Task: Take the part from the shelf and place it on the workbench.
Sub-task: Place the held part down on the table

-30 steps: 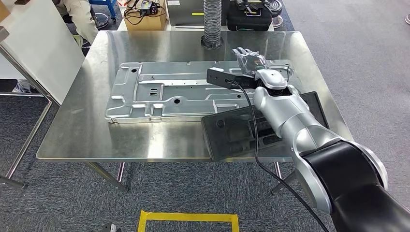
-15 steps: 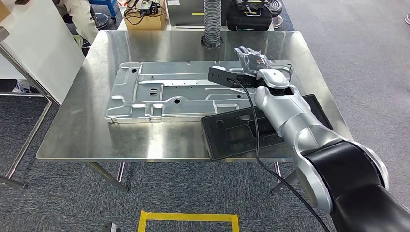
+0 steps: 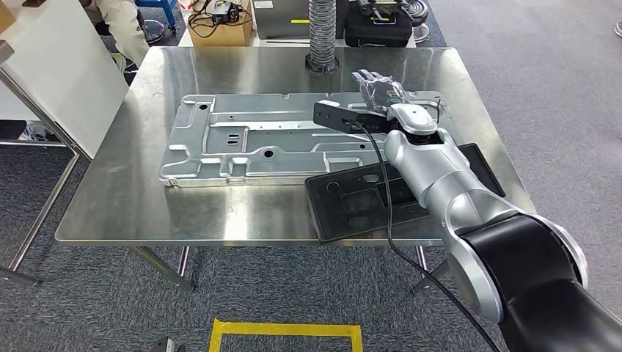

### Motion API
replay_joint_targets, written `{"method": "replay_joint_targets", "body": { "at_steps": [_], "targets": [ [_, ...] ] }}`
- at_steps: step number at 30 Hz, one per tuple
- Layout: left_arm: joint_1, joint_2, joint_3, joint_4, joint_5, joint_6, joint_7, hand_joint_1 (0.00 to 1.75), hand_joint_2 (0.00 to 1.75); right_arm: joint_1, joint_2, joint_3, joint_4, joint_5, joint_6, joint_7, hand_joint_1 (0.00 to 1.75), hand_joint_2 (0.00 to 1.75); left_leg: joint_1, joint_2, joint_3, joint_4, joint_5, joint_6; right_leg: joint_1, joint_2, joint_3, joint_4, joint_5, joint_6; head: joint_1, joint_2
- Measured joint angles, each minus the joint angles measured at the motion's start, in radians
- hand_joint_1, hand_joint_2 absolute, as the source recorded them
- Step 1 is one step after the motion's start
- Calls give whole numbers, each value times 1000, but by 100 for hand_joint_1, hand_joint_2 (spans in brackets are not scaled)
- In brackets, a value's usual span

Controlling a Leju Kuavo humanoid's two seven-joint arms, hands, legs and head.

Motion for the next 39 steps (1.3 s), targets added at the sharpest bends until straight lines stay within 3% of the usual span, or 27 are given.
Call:
{"method": "replay_joint_targets", "body": {
  "at_steps": [9,27,39],
  "targets": [
    [6,0,0,0,18,-14,11,0,0,0,21,-5,-5,24,-30,-36,0,0,0,0,0,0,0,0,0,0,0,0,0,0,0,0],
    [-1,-3,0,0,-2,35,176,0,0,-11,37,-5,-47,51,-55,-84,0,0,0,0,0,0,0,0,0,0,0,0,0,0,0,0],
    [2,-3,1,0,1,37,183,0,0,-14,56,-5,-53,56,-51,-87,0,0,0,0,0,0,0,0,0,0,0,0,0,0,0,0]
  ]
}}
